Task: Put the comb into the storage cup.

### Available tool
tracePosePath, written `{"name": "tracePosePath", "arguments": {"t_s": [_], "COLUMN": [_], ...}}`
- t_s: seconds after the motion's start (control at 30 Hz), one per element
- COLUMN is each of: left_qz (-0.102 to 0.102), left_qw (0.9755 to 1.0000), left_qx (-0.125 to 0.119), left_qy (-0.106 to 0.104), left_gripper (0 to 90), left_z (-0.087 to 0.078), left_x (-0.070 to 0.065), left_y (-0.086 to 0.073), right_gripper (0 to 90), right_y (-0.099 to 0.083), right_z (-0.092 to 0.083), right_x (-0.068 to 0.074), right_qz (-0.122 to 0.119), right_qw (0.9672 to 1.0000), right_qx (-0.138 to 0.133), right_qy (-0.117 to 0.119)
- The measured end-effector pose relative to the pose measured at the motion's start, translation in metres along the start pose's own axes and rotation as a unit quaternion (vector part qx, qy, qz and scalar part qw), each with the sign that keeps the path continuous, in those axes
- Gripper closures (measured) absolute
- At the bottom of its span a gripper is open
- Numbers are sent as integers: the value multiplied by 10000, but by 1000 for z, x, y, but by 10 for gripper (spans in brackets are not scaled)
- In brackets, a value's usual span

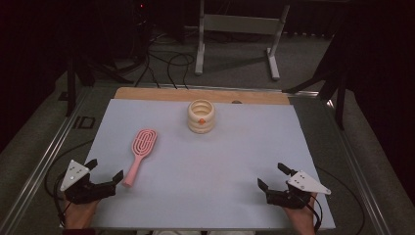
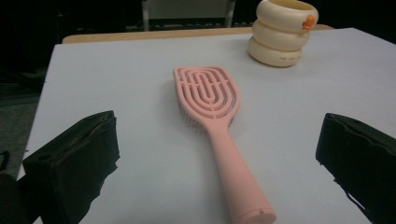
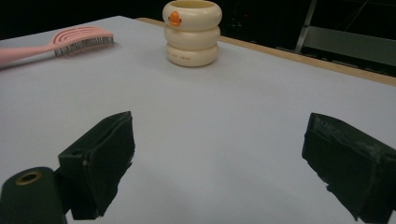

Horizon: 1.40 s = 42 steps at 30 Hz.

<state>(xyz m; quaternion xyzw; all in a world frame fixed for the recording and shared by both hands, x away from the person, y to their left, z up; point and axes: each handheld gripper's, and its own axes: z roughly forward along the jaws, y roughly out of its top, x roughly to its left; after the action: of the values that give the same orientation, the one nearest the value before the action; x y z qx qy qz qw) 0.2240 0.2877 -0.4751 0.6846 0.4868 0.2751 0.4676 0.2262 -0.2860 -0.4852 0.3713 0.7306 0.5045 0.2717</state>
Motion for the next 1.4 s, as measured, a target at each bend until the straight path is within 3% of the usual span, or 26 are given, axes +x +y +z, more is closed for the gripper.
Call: {"name": "tracePosePath", "arguments": {"t_s": [0.2, 0.73, 1.07, 1.27, 1.4], "left_qz": [147, 117, 178, 88, 162], "left_qw": [9998, 9998, 9994, 9991, 9984], "left_qx": [59, 134, 268, 402, 524], "left_qy": [72, 106, 145, 134, 142], "left_gripper": [1, 1, 8, 10, 9], "left_z": [0, 1, 10, 17, 22], "left_x": [-2, -2, -6, -7, -11], "left_y": [0, 1, 4, 6, 9], "right_gripper": [92, 92, 92, 92, 93], "right_y": [-1, -3, -4, -5, -6], "right_z": [0, 2, 3, 3, 4], "right_x": [-1, -2, -2, -4, -5], "right_qz": [17, 79, 93, 150, 168], "right_qw": [10000, 10000, 9999, 9999, 9998], "right_qx": [-16, 14, 52, 35, 36], "right_qy": [-9, 21, -9, -54, -66]}}
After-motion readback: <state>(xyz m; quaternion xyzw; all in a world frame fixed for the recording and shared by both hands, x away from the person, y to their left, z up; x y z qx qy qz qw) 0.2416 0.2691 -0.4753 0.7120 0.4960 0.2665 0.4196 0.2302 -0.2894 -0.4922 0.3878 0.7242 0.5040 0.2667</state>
